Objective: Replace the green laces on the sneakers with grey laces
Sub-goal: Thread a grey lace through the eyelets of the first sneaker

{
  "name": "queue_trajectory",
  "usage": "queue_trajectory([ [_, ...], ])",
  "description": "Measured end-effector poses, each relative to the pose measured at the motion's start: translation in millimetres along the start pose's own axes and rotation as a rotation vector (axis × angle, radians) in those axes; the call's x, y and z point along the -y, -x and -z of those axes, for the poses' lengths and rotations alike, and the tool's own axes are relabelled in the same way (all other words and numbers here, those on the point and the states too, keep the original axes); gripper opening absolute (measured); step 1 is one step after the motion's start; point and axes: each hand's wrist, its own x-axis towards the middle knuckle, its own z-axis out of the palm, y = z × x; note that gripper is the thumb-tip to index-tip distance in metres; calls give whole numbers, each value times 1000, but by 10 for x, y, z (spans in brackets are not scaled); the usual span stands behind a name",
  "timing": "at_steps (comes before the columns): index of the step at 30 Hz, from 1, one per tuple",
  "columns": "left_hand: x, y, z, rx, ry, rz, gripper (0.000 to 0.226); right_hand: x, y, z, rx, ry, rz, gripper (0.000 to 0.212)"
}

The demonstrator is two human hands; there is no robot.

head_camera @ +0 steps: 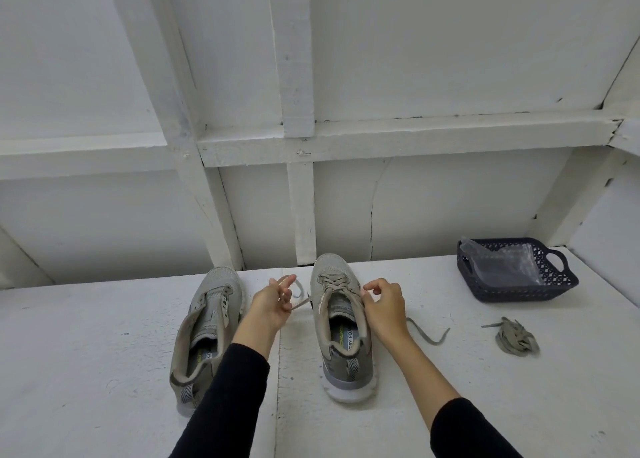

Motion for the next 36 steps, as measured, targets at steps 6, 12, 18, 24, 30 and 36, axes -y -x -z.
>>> queue_trajectory([
  [6,25,93,-111,97,-780,-587,16,17,-7,22,-21,-44,23,6],
  [12,71,159,-197,338,-1091,-776,15,95,17,41,-90,-153,119,18],
  [18,60,60,-183,372,-1193,-800,18,163,28,5,108,-195,245,28],
  [24,76,-28,-137,389,-1212,-803,22,138,6,-81,185,-108,266,11],
  [30,116,-14,-93,333,-1213,-929,17,223,-12,-91,232,-237,153,27],
  [36,114,22,-70,28,-1117,-1154,17,449,50,128,206,-465,119,34],
])
